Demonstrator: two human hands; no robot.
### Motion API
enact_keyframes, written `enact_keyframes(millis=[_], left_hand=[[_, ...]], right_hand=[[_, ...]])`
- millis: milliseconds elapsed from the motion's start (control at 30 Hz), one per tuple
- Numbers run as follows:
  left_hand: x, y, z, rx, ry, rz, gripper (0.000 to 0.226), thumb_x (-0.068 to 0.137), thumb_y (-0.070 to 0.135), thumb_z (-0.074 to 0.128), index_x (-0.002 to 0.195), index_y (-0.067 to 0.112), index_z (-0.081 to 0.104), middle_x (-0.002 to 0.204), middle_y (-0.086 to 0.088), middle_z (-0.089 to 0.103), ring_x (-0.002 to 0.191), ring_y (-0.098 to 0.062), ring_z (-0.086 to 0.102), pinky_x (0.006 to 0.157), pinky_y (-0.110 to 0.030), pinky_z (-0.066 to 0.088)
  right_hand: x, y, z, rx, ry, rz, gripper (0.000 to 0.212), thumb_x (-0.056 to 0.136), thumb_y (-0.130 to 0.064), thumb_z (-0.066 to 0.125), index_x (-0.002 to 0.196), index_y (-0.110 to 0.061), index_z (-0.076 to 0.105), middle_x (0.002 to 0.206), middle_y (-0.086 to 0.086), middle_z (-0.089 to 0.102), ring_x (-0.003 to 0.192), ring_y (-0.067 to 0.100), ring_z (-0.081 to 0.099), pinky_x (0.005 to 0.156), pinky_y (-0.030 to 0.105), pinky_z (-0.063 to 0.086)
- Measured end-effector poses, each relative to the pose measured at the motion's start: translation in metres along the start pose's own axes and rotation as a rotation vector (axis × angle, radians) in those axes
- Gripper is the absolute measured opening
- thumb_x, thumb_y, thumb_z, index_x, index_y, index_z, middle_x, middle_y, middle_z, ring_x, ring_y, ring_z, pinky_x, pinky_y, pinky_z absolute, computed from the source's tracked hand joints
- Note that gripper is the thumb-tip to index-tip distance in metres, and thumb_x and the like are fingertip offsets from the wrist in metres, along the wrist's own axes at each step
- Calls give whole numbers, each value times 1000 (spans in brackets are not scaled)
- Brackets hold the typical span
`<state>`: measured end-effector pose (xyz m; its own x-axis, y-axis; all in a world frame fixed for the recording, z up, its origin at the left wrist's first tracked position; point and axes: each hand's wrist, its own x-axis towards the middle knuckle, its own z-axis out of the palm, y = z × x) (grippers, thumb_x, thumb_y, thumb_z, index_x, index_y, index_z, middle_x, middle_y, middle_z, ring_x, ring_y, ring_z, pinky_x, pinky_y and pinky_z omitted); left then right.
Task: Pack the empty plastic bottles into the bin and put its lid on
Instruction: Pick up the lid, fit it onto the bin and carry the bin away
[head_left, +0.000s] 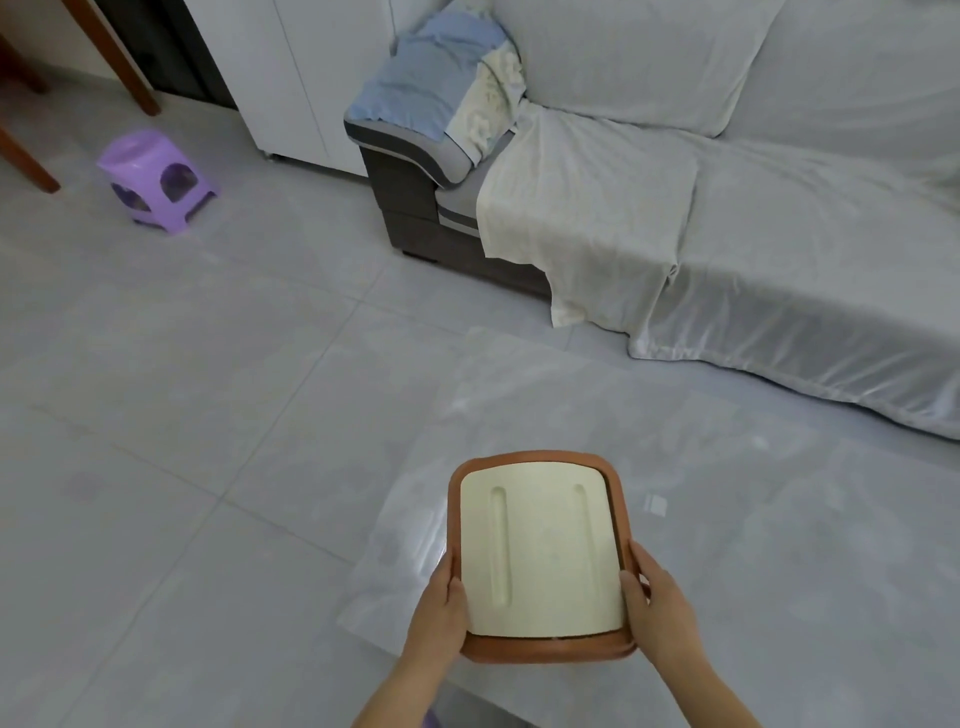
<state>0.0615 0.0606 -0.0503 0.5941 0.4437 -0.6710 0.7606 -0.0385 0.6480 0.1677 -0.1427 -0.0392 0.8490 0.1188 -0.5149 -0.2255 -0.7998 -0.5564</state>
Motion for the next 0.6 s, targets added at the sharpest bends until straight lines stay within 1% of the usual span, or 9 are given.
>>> enact_keyframes(millis=[67, 133, 200, 267, 333, 400, 467, 533, 600], left_hand=[[4, -3, -2, 3, 1, -59, 50, 98, 29, 20, 148, 30, 10, 145, 2, 41, 130, -24, 42, 108, -49, 37], [9, -5, -5, 11, 7, -103, 54, 98, 34, 21, 148, 32, 2, 136, 1, 49, 123, -27, 48, 102, -52, 43], [14, -1, -7, 68, 21, -92, 54, 98, 35, 24, 148, 29, 7, 136, -1, 52, 123, -27, 50, 101, -49, 44], [21, 5, -8, 155, 61, -39, 50, 99, 32, 25, 148, 26, 16, 146, -1, 45, 130, -24, 45, 107, -42, 39], [28, 12, -10, 212, 84, 33, 48, 98, 33, 23, 147, 29, 21, 148, 2, 42, 131, -22, 44, 107, -38, 37], [32, 15, -12, 229, 72, 79, 47, 97, 37, 23, 145, 34, 24, 144, 4, 47, 126, -21, 49, 106, -39, 41], [34, 18, -15, 240, 42, 84, 48, 96, 43, 24, 144, 38, 24, 140, 5, 51, 123, -22, 52, 103, -40, 44], [34, 18, -16, 230, -2, 59, 51, 94, 50, 25, 144, 44, 19, 134, 5, 55, 116, -24, 56, 95, -45, 50], [34, 19, -17, 222, -31, 35, 53, 92, 54, 26, 144, 46, 15, 132, 5, 57, 113, -25, 58, 91, -46, 53]], right_hand=[[1, 2, 1, -16, -4, 7, 46, 95, -23, 41, 141, -21, 37, 132, 8, 56, 114, 28, 56, 96, 41, 44], [3, 3, 2, -38, -19, 15, 48, 95, -25, 41, 142, -21, 35, 133, 7, 56, 115, 27, 56, 97, 41, 45], [7, 0, 1, -76, -30, 10, 50, 95, -27, 40, 144, -24, 30, 130, 6, 57, 113, 25, 56, 95, 39, 46], [12, -6, 1, -88, -31, -19, 53, 95, -28, 37, 146, -29, 22, 123, 6, 60, 102, 24, 57, 89, 35, 46], [18, -12, 1, -117, -39, -60, 54, 96, -27, 32, 147, -33, 13, 116, 7, 62, 88, 19, 52, 80, 30, 44], [24, -14, 3, -168, -37, -77, 55, 97, -28, 28, 147, -35, 7, 109, 6, 62, 81, 17, 49, 77, 29, 44], [26, -12, 4, -199, -45, -66, 56, 97, -30, 26, 147, -37, 2, 98, 4, 62, 77, 17, 51, 74, 29, 45], [26, -10, 3, -195, -67, -35, 56, 97, -32, 25, 146, -40, -2, 86, 3, 61, 72, 16, 53, 67, 27, 43], [26, -10, 2, -203, -75, -29, 56, 98, -33, 25, 145, -40, -3, 80, 3, 61, 68, 15, 55, 63, 27, 43]])
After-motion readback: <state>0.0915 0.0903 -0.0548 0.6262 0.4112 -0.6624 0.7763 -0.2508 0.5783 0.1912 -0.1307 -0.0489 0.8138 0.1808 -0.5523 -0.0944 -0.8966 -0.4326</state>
